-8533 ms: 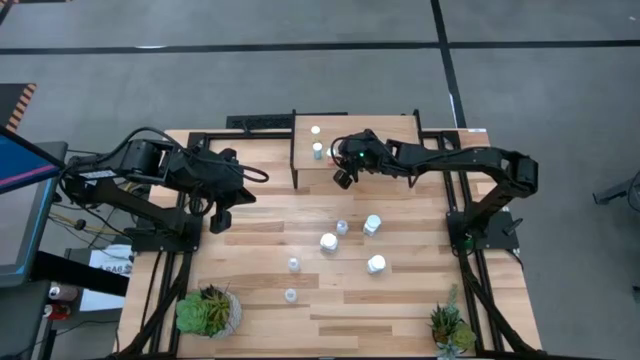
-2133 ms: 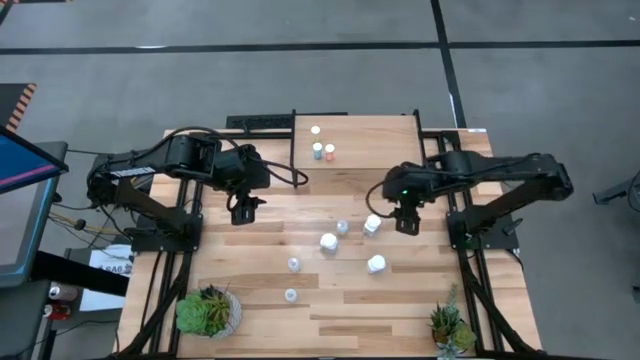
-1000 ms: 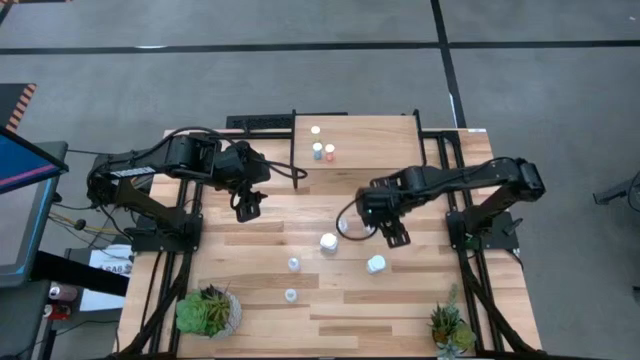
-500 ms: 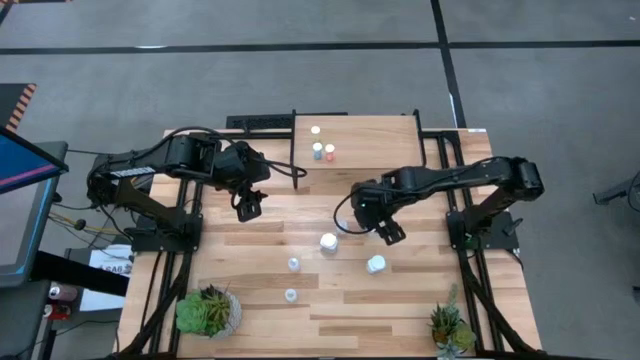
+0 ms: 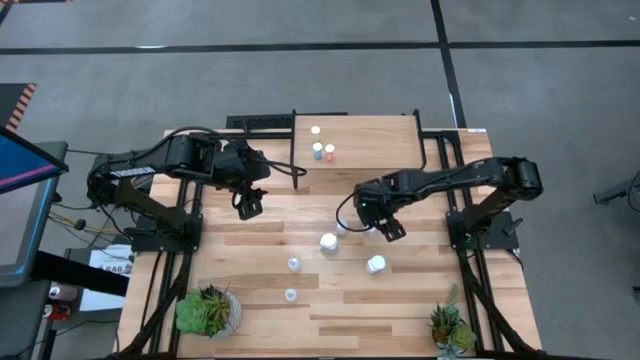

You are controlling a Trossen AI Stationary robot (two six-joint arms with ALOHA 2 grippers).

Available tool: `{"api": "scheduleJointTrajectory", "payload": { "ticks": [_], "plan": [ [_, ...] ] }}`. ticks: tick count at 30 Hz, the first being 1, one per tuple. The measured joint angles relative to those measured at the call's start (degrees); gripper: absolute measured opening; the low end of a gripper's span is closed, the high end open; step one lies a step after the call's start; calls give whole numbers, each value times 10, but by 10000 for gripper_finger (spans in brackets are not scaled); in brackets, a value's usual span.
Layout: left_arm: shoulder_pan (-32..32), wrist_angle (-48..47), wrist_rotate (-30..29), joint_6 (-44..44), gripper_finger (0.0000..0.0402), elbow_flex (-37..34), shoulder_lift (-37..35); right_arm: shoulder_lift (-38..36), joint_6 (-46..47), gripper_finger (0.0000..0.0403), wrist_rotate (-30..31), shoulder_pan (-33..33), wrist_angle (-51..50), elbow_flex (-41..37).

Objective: Pick and place medicine bottles onto shelf by color
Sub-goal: Put the top white pill bottle on the shelf

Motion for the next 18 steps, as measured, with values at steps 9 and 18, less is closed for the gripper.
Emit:
{"api": "scheduleJointTrajectory", "payload": {
  "ticks": [9, 18],
  "plan": [
    [0, 0, 0, -1, 217, 0, 0, 0, -39, 313, 7, 1, 49, -41],
    [0, 0, 0, -1, 217, 0, 0, 28, -53, 313, -5, 2, 78, -44]
  ]
}}
